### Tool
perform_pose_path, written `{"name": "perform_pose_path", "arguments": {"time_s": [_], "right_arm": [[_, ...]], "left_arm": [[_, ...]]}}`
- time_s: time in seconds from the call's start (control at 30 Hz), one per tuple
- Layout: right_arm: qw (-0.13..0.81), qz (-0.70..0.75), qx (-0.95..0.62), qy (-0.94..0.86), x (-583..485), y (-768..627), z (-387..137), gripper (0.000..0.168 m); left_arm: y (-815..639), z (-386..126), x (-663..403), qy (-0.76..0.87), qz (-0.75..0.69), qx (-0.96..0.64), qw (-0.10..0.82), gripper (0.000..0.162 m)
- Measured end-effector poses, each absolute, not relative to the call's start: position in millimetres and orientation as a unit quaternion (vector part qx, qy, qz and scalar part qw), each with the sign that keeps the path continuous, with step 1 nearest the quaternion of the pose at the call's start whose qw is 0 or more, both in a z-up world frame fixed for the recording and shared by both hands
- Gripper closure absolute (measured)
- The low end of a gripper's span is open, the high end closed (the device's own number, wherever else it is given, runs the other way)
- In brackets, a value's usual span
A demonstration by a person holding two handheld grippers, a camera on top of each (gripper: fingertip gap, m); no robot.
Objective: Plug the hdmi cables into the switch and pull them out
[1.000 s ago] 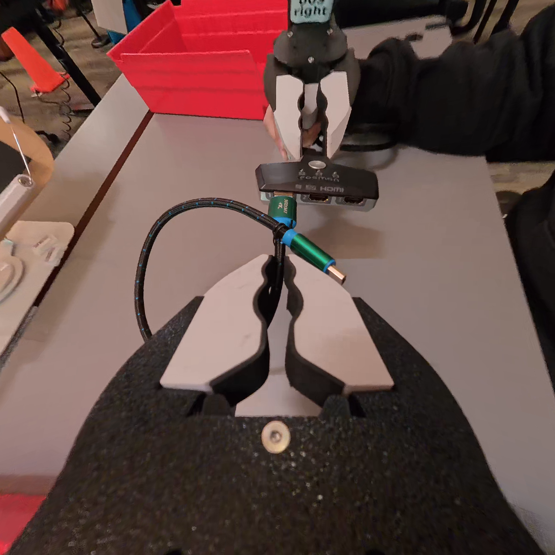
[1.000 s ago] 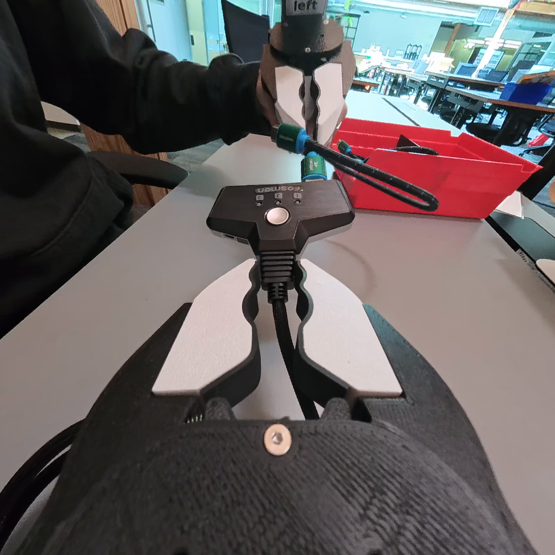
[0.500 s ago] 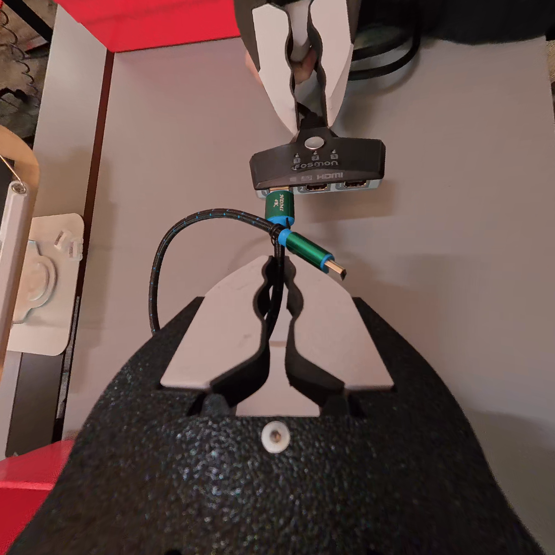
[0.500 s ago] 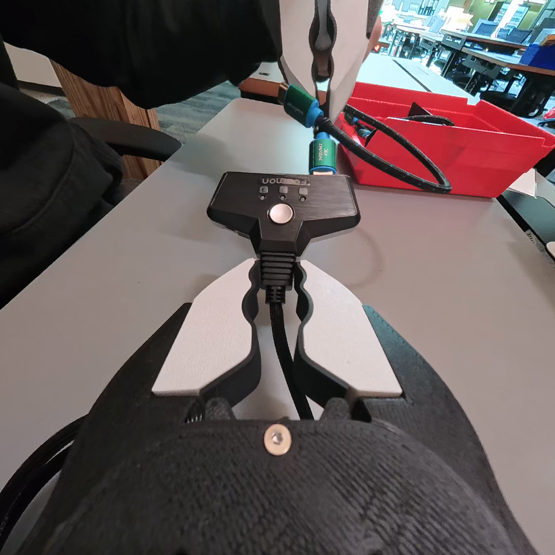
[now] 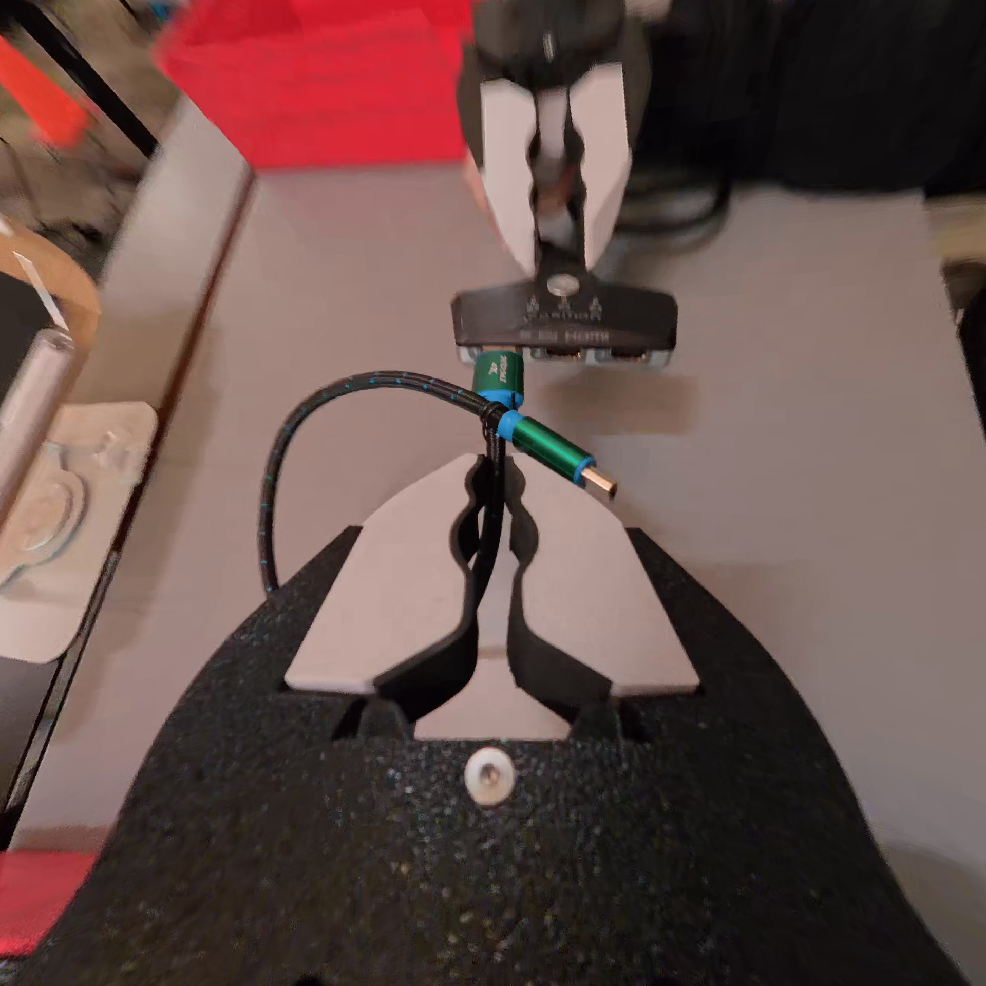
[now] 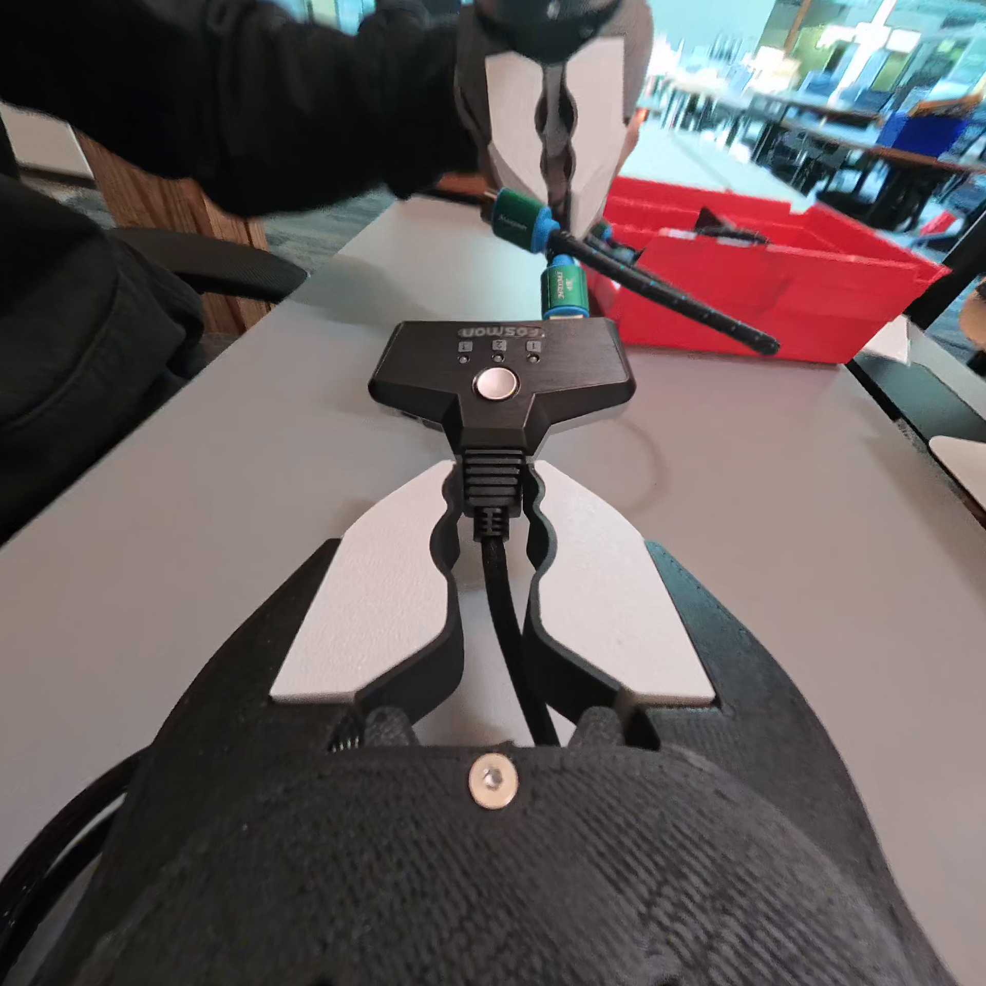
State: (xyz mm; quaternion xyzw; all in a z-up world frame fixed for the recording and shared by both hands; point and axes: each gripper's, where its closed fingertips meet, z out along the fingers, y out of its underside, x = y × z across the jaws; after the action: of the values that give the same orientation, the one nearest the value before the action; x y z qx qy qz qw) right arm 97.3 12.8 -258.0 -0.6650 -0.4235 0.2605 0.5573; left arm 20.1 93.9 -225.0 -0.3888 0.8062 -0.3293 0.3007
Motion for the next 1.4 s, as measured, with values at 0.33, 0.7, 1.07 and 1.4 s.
{"name": "perform_pose_path", "arguments": {"time_s": [0.33,0.7,1.07,1.4], "right_arm": [[0.603,0.288,-0.62,-0.412,95,7,-233,0.146],[0.597,0.304,-0.615,-0.417,88,6,-233,0.146],[0.602,0.294,-0.618,-0.411,92,8,-234,0.146],[0.598,0.29,-0.622,-0.414,89,10,-238,0.146]], "left_arm": [[80,-200,26,0.714,-0.455,-0.398,0.353,0.149],[65,-213,26,0.771,-0.41,-0.358,0.33,0.129],[67,-204,39,0.726,-0.434,-0.401,0.354,0.129],[62,-198,41,0.707,-0.458,-0.403,0.359,0.13]]}}
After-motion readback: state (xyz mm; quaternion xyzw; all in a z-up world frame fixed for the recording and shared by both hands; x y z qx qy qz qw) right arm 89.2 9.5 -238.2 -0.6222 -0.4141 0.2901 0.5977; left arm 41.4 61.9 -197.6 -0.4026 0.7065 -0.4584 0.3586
